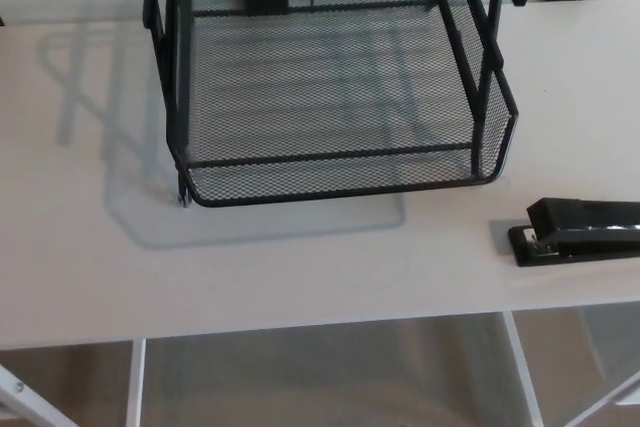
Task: The robot walks towards a desk on which a file tray is kept in the middle and a stapler is kept to its right. The robot lifts the stapler using its right hand and places it on the file tray.
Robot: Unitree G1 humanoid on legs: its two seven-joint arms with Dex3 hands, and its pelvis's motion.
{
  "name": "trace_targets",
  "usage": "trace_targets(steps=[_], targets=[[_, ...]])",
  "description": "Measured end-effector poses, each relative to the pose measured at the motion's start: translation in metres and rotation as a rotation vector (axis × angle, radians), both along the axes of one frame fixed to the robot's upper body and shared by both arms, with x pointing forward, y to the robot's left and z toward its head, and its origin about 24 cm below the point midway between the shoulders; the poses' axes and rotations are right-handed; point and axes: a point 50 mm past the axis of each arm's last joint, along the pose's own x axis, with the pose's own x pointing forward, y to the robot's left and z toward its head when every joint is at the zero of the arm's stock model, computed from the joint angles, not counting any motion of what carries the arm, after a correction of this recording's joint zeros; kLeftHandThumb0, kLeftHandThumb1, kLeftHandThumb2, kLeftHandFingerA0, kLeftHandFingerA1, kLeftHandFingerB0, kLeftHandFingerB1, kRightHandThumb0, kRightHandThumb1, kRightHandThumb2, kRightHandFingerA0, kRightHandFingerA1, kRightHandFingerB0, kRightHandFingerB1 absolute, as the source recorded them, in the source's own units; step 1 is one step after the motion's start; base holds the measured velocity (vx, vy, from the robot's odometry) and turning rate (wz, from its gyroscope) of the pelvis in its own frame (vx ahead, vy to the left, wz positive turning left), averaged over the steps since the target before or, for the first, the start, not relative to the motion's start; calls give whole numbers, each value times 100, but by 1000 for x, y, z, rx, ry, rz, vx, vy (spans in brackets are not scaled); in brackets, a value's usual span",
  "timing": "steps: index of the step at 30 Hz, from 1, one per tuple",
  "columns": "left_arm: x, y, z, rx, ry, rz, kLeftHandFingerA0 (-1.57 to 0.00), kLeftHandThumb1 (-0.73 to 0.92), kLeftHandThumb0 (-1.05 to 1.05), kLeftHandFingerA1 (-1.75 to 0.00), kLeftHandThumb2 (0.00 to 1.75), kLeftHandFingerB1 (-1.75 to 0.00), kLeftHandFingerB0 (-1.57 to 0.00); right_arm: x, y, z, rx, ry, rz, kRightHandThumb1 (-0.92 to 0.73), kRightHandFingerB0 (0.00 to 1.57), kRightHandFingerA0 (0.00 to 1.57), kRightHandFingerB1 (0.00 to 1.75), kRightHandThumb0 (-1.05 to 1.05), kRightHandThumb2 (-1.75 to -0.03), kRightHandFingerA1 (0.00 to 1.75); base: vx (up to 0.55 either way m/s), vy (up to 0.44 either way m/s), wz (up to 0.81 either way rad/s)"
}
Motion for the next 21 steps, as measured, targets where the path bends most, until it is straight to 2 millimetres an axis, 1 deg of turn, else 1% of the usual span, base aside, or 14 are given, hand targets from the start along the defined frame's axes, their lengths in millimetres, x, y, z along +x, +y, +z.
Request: trace_targets(steps=[1, 2, 3, 6, 8, 9, 10, 11, 16, 17, 18, 19, 20, 21], targets=[[0, 0, -1, 1, 4, -3, -9, 76, -76, -52, 104, -41, -5, 1, 0, 1, 1, -4, -3, -77, 0, 0, 12, -58, -63, 48, 0, 0, 0], [0, -1, 0, 1, 3, -5, -2, 56, -36, -52, 113, -50, 0, 1, -1, 1, 1, -6, -6, -64, 0, 1, 8, -66, -91, 45, 5, -93, 9], [0, -1, 0, -1, 1, -3, -1, 56, -36, -52, 113, -50, 0, 1, -1, 1, 0, -9, -9, -78, 0, 1, 9, -56, -63, 46, -8, -91, 3], [0, -1, -1, -4, -1, 0, -1, 56, -36, -51, 113, -50, 0, 3, -3, 3, 1, -23, -21, -76, 0, 0, 8, -56, -64, 46, -6, -59, 1], [0, -1, -2, -5, -1, 2, -1, 57, -36, -51, 114, -50, 0, 3, -5, 3, 8, -44, -53, -69, 0, 0, 15, -52, -71, 58, 0, 0, 0], [0, -2, -2, -5, 0, 2, -1, 57, -36, -52, 114, -51, 0, 3, -6, 3, 13, -53, -66, -65, 0, 11, 18, -59, -85, 61, 0, 0, 0], [0, -2, -2, -4, -1, -1, -1, 57, -36, -52, 114, -51, 0, 3, -6, 1, 8, -50, -70, -65, 0, 11, 18, -59, -85, 61, 0, 0, 0], [0, -2, -2, -4, -2, -4, -1, 57, -36, -51, 114, -50, 0, 3, -5, 0, 1, -45, -66, -75, 0, 7, 17, -58, -64, 60, 0, 0, 0], [0, -2, -2, -6, -7, 0, -2, 56, -36, -52, 113, -51, 0, 3, -4, -1, -23, -42, -55, -73, 0, 6, 17, -57, -66, 62, 0, 0, 0], [-1, -2, -2, -8, -10, 6, -18, 92, -76, -49, 73, -32, -10, 4, -5, -1, -22, -49, -62, -75, 0, 7, 13, -60, -65, 67, 0, 0, 0], [-1, -2, -2, -8, -12, 11, -18, 92, -76, -49, 73, -32, -10, 5, -5, 1, -24, -69, -78, -75, 0, 7, 13, -60, -65, 67, 0, 0, 0], [-1, -2, -2, -8, -14, 13, -11, 78, -75, -53, 106, -40, -5, 6, -6, 2, -25, -87, -87, -67, 0, 0, 0, -65, -90, 33, 0, 0, 0], [-2, -2, -3, -9, -15, 15, -12, 92, -75, -49, 72, -29, -9, 8, -6, 5, -24, -116, -101, -81, 0, 0, 0, -58, -63, 27, 0, 0, 0], [-2, -1, -3, -9, -14, 16, -13, 92, -75, -48, 72, -28, -7, 9, -6, 7, -22, -137, -108, -79, 0, 0, 0, -63, -69, 9, 0, 0, 0]])
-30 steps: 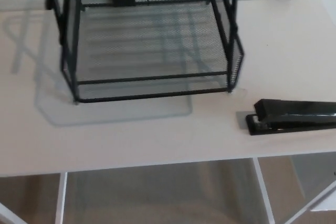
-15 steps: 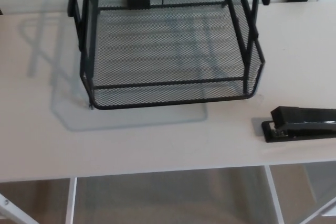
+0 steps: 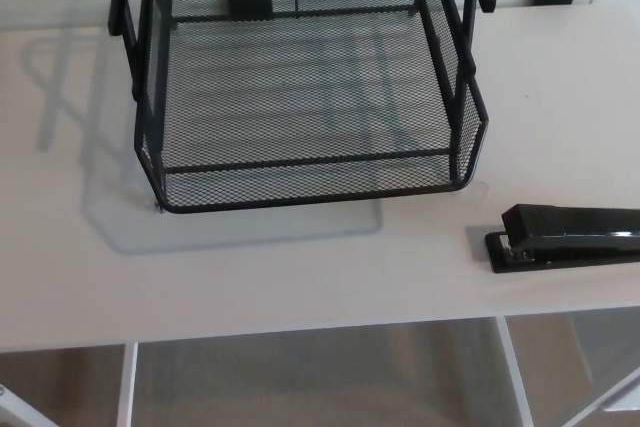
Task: The robot walks towards a desk on which a file tray is kept in the middle and a stapler is kept to its right. The robot lifts the stapler using its right hand and places it on the file tray.
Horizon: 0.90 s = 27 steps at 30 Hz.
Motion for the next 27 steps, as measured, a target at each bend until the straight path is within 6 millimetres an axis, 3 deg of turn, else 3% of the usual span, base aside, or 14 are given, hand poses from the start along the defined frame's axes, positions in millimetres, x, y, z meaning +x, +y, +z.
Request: trace_targets(steps=[1, 2, 8, 9, 10, 11, 12, 13, 14, 15, 16, 18, 25, 27], targets=[[0, 0, 0, -1, 0, 0, -8, 76, -77, -53, 106, -37, -4, 5, 0, 6, -5, -48, -8, -77, 0, 0, 0, -67, -75, 1, 0, 0, 0], [0, 0, 0, -2, -1, 3, -8, 77, -75, -53, 105, -35, -5, 11, -1, 14, -18, -93, -12, -72, 0, 0, 11, -105, -107, 16, 0, 0, 0], [-1, 2, 1, -15, -26, 27, -14, 75, -74, -56, 111, -35, 0, 65, -37, 105, -198, -406, -20, -56, 0, 0, 51, -105, -112, 61, 0, 0, 0], [-1, 2, 2, -16, -28, 30, -11, 92, -75, -46, 71, -29, -7, 76, -41, 127, -240, -461, 1, -54, 0, 0, 69, -105, -113, 81, 0, 0, 0], [-2, 3, 1, -17, -28, 33, -10, 73, -70, -54, 111, -40, 0, 87, -42, 152, -282, -522, 31, -69, 0, 0, 66, -105, -67, 112, 0, 0, 0], [-4, 3, 0, -17, -23, 34, -7, 92, -74, -45, 72, -27, -7, 97, -41, 171, -316, -569, 66, -53, 0, 0, 66, -105, -113, 76, 0, 0, 0], [-5, 3, -1, -19, -20, 35, -5, 76, -74, -52, 110, -38, 0, 106, -37, 190, -348, -611, 109, -52, 0, 0, 54, -104, -113, 61, 0, 0, 0], [-6, 2, -1, -22, -19, 36, -5, 76, -74, -52, 110, -38, 0, 114, -32, 207, -375, -648, 154, -63, 0, 0, 42, -100, -63, 81, 0, 0, 0], [-6, 2, -2, -24, -19, 36, -8, 76, -76, -52, 104, -42, -5, 120, -26, 220, -397, -678, 197, -45, 0, 0, 46, -96, -105, 56, 0, 0, 0], [-6, 2, -2, -26, -21, 37, -1, 58, -36, -52, 114, -50, 0, 128, -17, 236, -420, -715, 255, -49, 0, 0, 2, -89, -79, 37, 0, 0, 0], [-6, 1, -2, -26, -22, 35, -1, 58, -36, -52, 115, -50, 0, 133, -9, 245, -429, -739, 294, -38, 0, 0, 31, -89, -94, 42, 0, 0, 0], [-6, 1, -2, -26, -21, 35, -12, 76, -80, -56, 109, -37, 0, 142, 7, 258, -438, -766, 380, -54, 0, 0, 0, -59, -64, 13, 0, 0, 0], [-6, 0, -3, -34, -26, 39, -14, 75, -76, -57, 110, -37, 0, 164, 53, 278, -437, -733, 639, -50, 0, 3, 23, -59, -55, 31, 0, 0, 0], [-6, 0, -3, -37, -28, 40, -8, 77, -76, -53, 105, -37, -5, 172, 66, 276, -430, -694, 715, -33, 5, 2, 22, -57, -76, 31, 0, 0, 0]])
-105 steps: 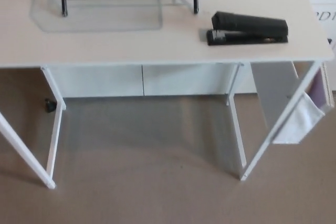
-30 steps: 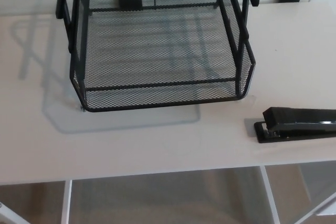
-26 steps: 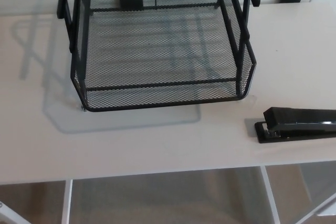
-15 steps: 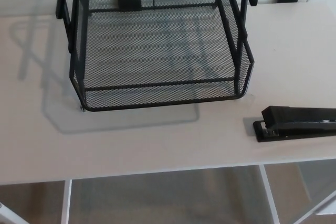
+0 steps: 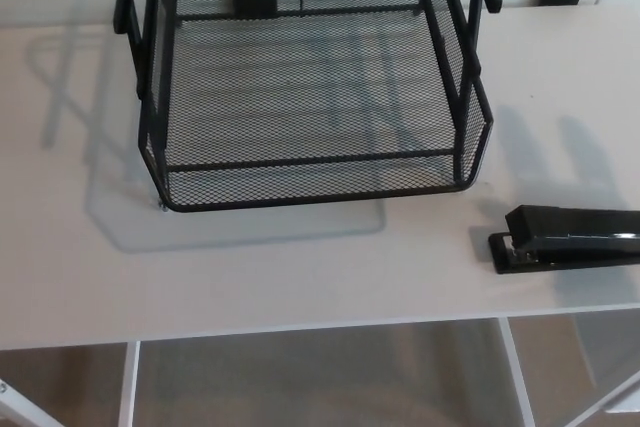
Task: The robot walks towards a desk on which a file tray is kept in the middle and a stapler is kept to its right. The robot lifts the stapler using its right hand and places it on the file tray.
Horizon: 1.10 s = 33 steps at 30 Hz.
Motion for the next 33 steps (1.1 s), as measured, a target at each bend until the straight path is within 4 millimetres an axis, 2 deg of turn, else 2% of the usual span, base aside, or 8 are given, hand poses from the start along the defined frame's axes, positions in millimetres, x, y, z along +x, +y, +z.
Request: trace_targets(steps=[2, 5, 6, 23, 24, 25, 26, 33], targets=[[0, 0, 0, -1, -1, 1, -1, 57, -37, -52, 114, -51, 0, 8, 12, -3, -36, 48, 53, -33, 3, 2, 24, -56, -78, 29, 0, 0, 0], [0, 0, 0, -1, -1, 0, -10, 78, -76, -53, 106, -40, -5, 19, 28, -11, -95, 122, 122, -32, 3, 0, 25, -55, -78, 28, 0, 0, 0], [0, 0, 0, -1, 0, 0, -1, 57, -36, -52, 114, -51, 0, 21, 32, -13, -110, 143, 137, -29, 0, 1, 29, -52, -77, 31, 0, 0, 0], [-4, 1, -2, -4, 1, 27, -2, 54, -37, -51, 112, -51, 0, 50, 78, -75, -453, 544, 309, -32, 1, 3, 28, -55, -78, 31, 0, 0, 0], [-4, 1, -2, -4, 2, 29, -1, 56, -36, -52, 113, -51, 0, 50, 79, -78, -464, 556, 315, -43, 5, 2, 26, -59, -53, 33, 0, 0, 0], [-4, 1, -2, -3, 5, 30, -14, 92, -76, -48, 72, -30, -8, 50, 80, -79, -476, 567, 320, -43, 5, 2, 25, -60, -54, 31, 0, 0, 0], [-5, 1, -3, -4, 6, 31, -2, 57, -36, -52, 114, -51, 0, 49, 80, -80, -484, 575, 323, -33, 3, 3, 26, -57, -77, 29, 0, 0, 0], [-5, 0, -3, -1, 9, 27, -2, 56, -36, -52, 114, -51, 0, 46, 81, -87, -532, 629, 341, -35, 7, 2, 21, -60, -77, 25, 0, 0, 0]])
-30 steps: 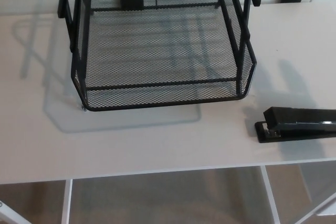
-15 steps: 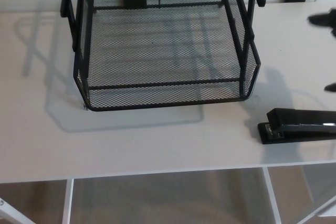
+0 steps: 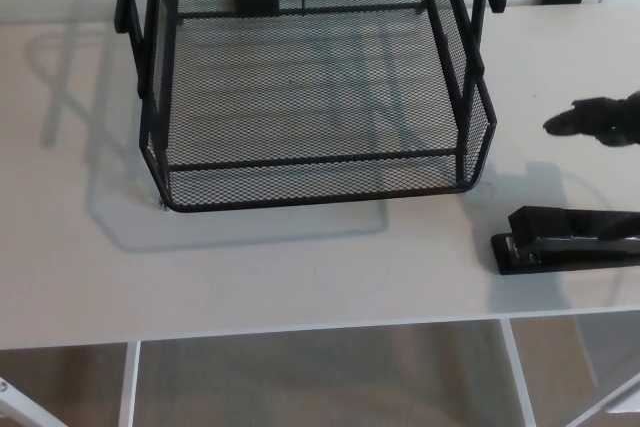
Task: The robot walks towards a desk on which a file tray is kept in the middle and a stapler is kept to its right. The robot lifts the stapler using its right hand and places it on the file tray.
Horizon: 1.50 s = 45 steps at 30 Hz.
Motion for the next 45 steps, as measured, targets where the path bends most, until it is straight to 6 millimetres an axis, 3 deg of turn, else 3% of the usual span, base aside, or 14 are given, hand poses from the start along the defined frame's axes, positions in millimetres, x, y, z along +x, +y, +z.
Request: trace_targets(steps=[8, 10, 12, 17, 18, 24, 25, 28, 29, 30, 40, 42, 43, 45], targets=[[2, -2, 2, 4, -6, -12, -1, 58, -36, -52, 115, -50, 0, -11, -1, -20, -50, 52, 3, -46, 13, 9, 26, -38, -55, 33, 0, 0, 0], [0, -2, 1, 5, 2, -14, -1, 57, -36, -52, 114, -51, 0, -13, 0, -28, -56, 49, -1, -41, 0, 2, 48, -28, -92, 52, 0, 0, 0], [0, -2, 0, 5, 8, -15, -1, 58, -36, -52, 115, -51, 0, -15, 1, -33, -70, 37, -5, -51, 20, 21, 28, -46, -56, 37, 0, 0, 0], [0, -2, -1, 5, 10, -17, -2, 58, -36, -52, 115, -51, 0, -17, -1, -40, -122, -19, -15, -58, 33, 40, 32, -44, -58, 44, 0, 0, 0], [0, -2, -1, 5, 11, -18, -2, 58, -36, -52, 115, -51, 0, -17, -1, -41, -127, -30, -17, -49, 29, 48, 46, -49, -82, 63, 0, 0, 0], [0, -3, -1, 5, 15, -22, -1, 56, -36, -52, 114, -50, 0, -16, 1, -46, -154, -105, -30, -65, 46, 73, 37, -39, -58, 88, 0, 0, 0], [0, -3, -1, 5, 15, -23, -15, 77, -77, -54, 104, -45, -9, -15, 1, -47, -158, -115, -31, -52, 37, 78, 52, -44, -86, 90, 0, 0, 0], [0, -3, -2, 5, 16, -24, -15, 77, -76, -53, 104, -45, -8, -15, 0, -50, -175, -143, -36, -68, 46, 77, 38, -35, -60, 97, 0, 0, 0], [0, -3, -2, 5, 17, -24, -17, 92, -76, -50, 75, -33, -8, -15, 0, -51, -181, -156, -37, -68, 47, 80, 39, -34, -61, 119, 0, 0, 0], [0, -3, -2, 5, 17, -24, -2, 57, -36, -52, 114, -51, 0, -15, 0, -53, -187, -170, -39, -68, 56, 91, 43, -29, -61, 131, 0, 0, 0], [0, -4, -3, 5, 24, -30, -2, 56, -36, -52, 114, -50, 0, -14, 5, -59, -196, -297, -25, -70, 68, 88, 44, -22, -61, 156, 0, 0, 0], [0, -5, -3, 5, 26, -32, -2, 56, -36, -52, 114, -50, 0, -14, 6, -61, -197, -318, -21, -64, 85, 85, 55, -28, -64, 158, 0, 0, 0], [0, -5, -3, 6, 27, -33, -2, 57, -36, -52, 115, -50, 0, -15, 6, -62, -198, -330, -21, -63, 86, 83, 104, -25, -60, 165, 0, 0, 0], [0, -5, -3, 6, 28, -35, -2, 57, -36, -52, 115, -50, 0, -15, 7, -63, -200, -352, -19, -63, 86, 83, 104, -25, -60, 165, 0, 0, 0]])
